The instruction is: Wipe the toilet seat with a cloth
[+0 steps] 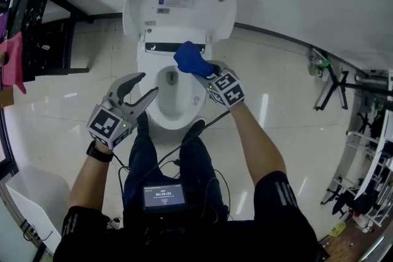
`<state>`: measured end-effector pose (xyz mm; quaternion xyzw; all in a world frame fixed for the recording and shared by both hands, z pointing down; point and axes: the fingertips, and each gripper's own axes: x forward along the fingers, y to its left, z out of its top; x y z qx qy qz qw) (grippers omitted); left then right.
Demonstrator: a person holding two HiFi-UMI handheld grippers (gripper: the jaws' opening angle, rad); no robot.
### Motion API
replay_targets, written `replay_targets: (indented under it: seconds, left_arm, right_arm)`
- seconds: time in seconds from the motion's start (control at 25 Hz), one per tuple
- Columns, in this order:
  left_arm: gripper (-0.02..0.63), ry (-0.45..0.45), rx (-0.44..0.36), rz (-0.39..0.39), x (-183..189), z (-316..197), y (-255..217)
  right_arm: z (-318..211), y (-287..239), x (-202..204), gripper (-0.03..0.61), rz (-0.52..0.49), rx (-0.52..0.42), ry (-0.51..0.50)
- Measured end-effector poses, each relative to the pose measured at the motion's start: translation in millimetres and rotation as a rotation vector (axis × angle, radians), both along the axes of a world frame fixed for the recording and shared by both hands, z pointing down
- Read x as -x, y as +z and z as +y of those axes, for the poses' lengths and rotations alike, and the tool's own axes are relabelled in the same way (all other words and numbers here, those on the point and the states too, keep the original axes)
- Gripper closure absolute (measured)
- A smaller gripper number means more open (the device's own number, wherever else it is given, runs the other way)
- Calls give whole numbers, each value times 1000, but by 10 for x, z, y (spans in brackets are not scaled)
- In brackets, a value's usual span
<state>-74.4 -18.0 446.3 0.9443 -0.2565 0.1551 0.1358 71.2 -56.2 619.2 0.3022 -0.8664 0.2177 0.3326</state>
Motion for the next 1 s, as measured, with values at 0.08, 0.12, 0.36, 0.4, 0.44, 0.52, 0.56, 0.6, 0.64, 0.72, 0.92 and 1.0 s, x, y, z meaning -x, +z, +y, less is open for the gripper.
replay_targets:
  seconds: [0.08, 0.12, 0.36, 0.4, 0.44, 0.52, 0.56, 0.6, 0.64, 0.72, 0.92, 1.0]
  left_arm:
    - [408, -20, 17, -1, 27, -1, 168]
    - [408, -29, 26, -2, 40, 2, 259]
    - [408, -51, 56, -12, 37, 10, 754]
    - [408, -58, 60, -11, 43, 8, 813]
    - [408, -69, 68, -7, 45, 6, 861]
    - [408, -107, 100, 9, 32, -2, 919]
    - [408, -123, 115, 14, 27, -5, 945]
    - [408, -133, 123, 17, 27, -4, 975]
    - [408, -141, 127, 20, 33, -2, 1005]
    - [408, -153, 133, 21, 57, 12, 1078]
    - [408, -142, 132, -2, 71, 93, 1242]
    - [408, -145, 158, 8, 1, 115, 1199]
  right_arm:
    - [-20, 364, 3, 382, 46, 25, -28]
    - [-21, 561, 7, 382, 77, 40, -47]
    - [8, 1799, -58, 382, 334, 77, -205]
    - [7, 1967, -78, 383, 376, 72, -232]
    - [3, 2116, -99, 382, 413, 70, -254]
    - [-4, 2370, -150, 383, 468, 75, -279]
    - [-3, 2483, -182, 383, 491, 83, -288]
    - [3, 2587, -221, 383, 515, 93, -297]
    - [13, 2679, -261, 383, 538, 105, -307]
    - [48, 2819, -306, 382, 559, 124, -318]
    - [257, 2948, -329, 387, 533, 211, -286]
    - [454, 2971, -336, 387, 533, 272, -290]
